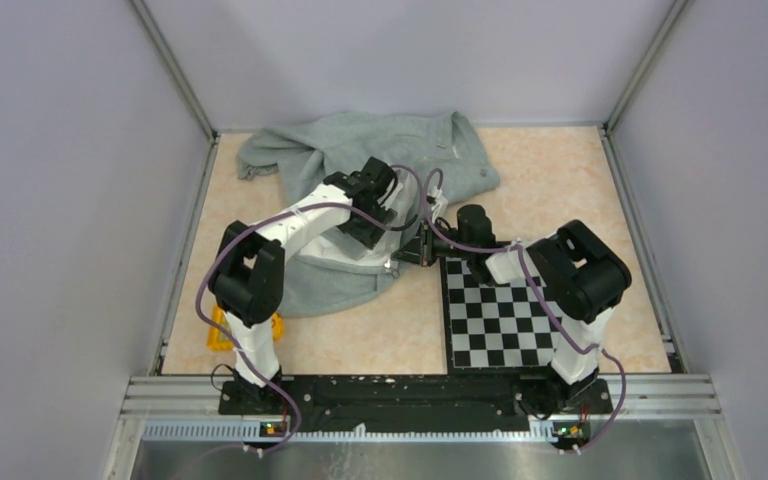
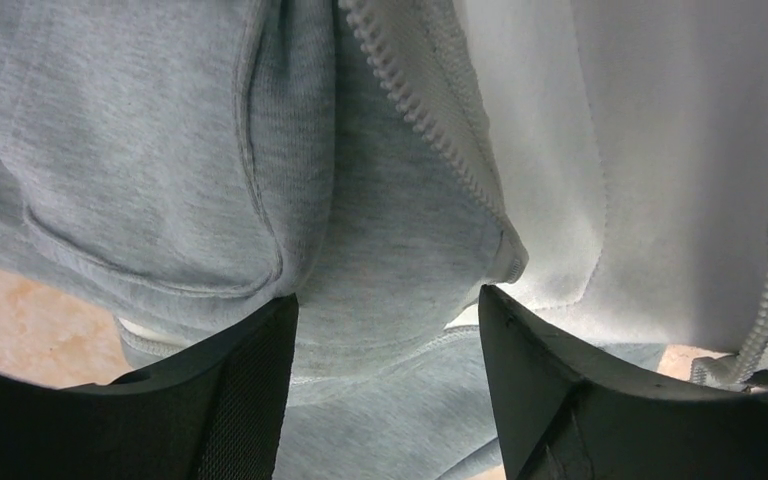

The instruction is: Zip up the jacket

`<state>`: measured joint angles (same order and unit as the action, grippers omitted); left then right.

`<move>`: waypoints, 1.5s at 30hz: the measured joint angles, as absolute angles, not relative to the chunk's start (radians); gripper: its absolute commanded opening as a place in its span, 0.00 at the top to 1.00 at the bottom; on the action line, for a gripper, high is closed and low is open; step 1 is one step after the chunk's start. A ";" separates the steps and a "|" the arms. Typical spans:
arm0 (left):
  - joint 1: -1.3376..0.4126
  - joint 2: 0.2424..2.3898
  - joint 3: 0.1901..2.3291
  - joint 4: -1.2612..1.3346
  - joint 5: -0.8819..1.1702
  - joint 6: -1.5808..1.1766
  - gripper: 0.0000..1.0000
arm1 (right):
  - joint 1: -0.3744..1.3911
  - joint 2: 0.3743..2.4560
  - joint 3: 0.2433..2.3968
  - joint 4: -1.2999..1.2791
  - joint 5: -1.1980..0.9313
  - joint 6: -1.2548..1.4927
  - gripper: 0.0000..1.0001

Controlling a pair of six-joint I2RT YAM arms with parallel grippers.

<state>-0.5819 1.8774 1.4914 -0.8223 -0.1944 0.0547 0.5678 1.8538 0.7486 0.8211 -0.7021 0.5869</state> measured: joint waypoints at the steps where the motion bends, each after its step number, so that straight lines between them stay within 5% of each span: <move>1: -0.583 1.879 1.491 -0.818 -0.196 0.054 0.30 | 0.568 1.855 0.749 0.821 -0.702 0.587 1.00; 18: -0.583 1.942 1.488 -0.739 -0.284 0.011 0.80 | 0.568 1.860 0.754 0.822 -0.702 0.595 1.00; 20: -0.583 1.937 1.477 -0.725 -0.288 0.009 0.73 | 0.568 1.860 0.754 0.822 -0.702 0.595 1.00; 24: -0.583 1.914 1.458 -0.715 -0.273 0.010 0.42 | 0.568 1.860 0.754 0.822 -0.702 0.595 1.00; 27: -0.583 1.893 1.457 -0.720 -0.239 0.007 0.33 | 0.568 1.860 0.754 0.822 -0.702 0.596 1.00; 37: -0.583 1.863 1.386 -0.684 -0.158 -0.027 0.29 | 0.568 1.860 0.754 0.823 -0.705 0.603 1.00; 45: -0.583 1.885 1.386 -0.643 -0.187 -0.044 0.48 | 0.568 1.860 0.754 0.822 -0.705 0.603 1.00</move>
